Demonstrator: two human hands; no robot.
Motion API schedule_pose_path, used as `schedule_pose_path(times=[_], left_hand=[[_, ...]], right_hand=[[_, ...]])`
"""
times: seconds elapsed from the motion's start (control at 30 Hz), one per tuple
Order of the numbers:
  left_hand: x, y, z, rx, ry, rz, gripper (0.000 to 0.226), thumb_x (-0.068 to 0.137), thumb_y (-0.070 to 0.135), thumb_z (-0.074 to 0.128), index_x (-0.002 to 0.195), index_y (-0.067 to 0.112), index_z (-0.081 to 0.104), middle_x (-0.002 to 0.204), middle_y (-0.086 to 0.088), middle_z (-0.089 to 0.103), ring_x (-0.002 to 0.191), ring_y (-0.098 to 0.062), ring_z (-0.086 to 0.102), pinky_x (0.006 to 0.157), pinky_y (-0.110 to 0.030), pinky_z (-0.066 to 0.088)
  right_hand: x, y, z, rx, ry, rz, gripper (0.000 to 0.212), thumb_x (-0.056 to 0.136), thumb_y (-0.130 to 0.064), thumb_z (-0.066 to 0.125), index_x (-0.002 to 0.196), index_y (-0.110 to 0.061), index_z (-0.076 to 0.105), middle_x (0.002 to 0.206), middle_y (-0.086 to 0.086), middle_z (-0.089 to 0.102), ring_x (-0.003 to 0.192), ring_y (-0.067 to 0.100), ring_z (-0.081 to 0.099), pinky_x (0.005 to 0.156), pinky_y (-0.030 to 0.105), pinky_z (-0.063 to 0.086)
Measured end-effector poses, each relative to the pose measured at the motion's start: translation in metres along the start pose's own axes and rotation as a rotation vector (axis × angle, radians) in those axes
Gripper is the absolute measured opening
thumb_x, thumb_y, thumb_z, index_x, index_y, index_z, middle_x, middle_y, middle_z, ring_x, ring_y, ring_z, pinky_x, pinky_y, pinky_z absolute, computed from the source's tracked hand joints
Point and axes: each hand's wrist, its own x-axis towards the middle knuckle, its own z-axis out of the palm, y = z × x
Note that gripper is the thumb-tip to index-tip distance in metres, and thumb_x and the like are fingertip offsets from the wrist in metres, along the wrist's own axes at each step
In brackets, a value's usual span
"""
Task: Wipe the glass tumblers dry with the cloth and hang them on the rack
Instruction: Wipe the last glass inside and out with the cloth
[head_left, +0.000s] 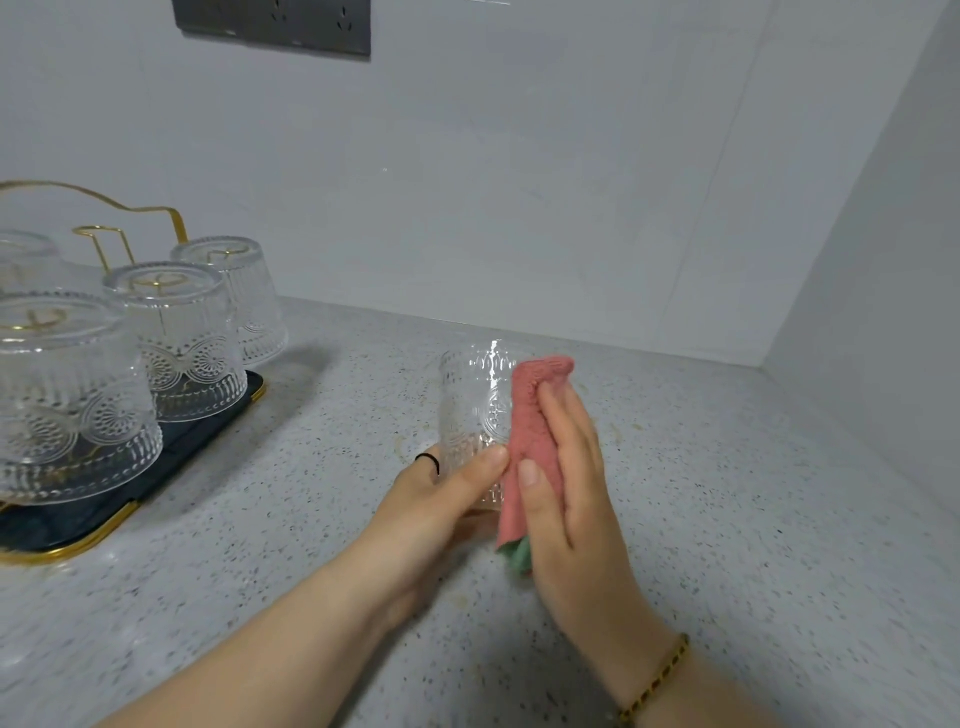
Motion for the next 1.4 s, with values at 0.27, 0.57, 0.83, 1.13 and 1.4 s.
schedule_pose_path(times=[0.27,0.57,0.83,1.13,1.4], left_hand=[[-0.001,0.007,0.000,-0.234,-0.157,0.057,0.039,0.061,0.045,0.070,0.085,0.015,0.076,0.096,-0.013,0.073,0.088,-0.022,0.070,0.070,-0.024,0.056],[-0.002,0.001,0.000,-0.103,-0.230,0.016,0.051,0.049,0.042,0.080,0.087,0.009,0.074,0.088,-0.010,0.073,0.083,-0.020,0.070,0.072,-0.025,0.055],[-0.003,0.011,0.001,-0.248,-0.107,0.020,0.037,0.078,0.037,0.062,0.095,0.004,0.067,0.083,-0.012,0.074,0.072,-0.020,0.071,0.061,-0.025,0.057],[0.000,-0.001,0.001,-0.194,-0.222,-0.004,0.059,0.044,0.046,0.084,0.092,0.012,0.074,0.095,-0.013,0.072,0.086,-0.022,0.070,0.072,-0.029,0.057],[0.001,0.002,-0.005,-0.188,-0.124,-0.025,0.052,0.060,0.046,0.068,0.102,0.016,0.069,0.111,-0.008,0.069,0.106,-0.022,0.062,0.094,-0.035,0.046]], right_hand=[[0.002,-0.013,-0.015,0.422,-0.180,0.294,0.045,0.086,-0.049,0.025,0.131,-0.043,0.025,0.085,-0.009,0.067,0.043,0.003,0.056,0.042,0.015,0.045],[0.005,-0.010,-0.014,0.163,0.005,0.049,0.042,0.087,-0.047,0.036,0.119,-0.057,0.009,0.131,-0.032,0.024,0.118,-0.016,0.037,0.095,0.013,0.040],[-0.002,-0.009,-0.009,0.339,-0.173,0.273,0.032,0.086,-0.048,0.024,0.113,-0.065,0.020,0.112,-0.008,0.059,0.062,0.001,0.058,0.049,0.011,0.046],[0.006,-0.012,-0.015,0.270,0.000,0.139,0.036,0.085,-0.055,0.032,0.117,-0.058,0.016,0.123,-0.027,0.037,0.103,-0.010,0.053,0.079,0.014,0.049],[-0.004,-0.010,-0.006,0.340,-0.062,0.252,0.044,0.085,-0.055,0.032,0.128,-0.055,0.020,0.105,-0.007,0.063,0.060,0.003,0.059,0.051,0.016,0.048]])
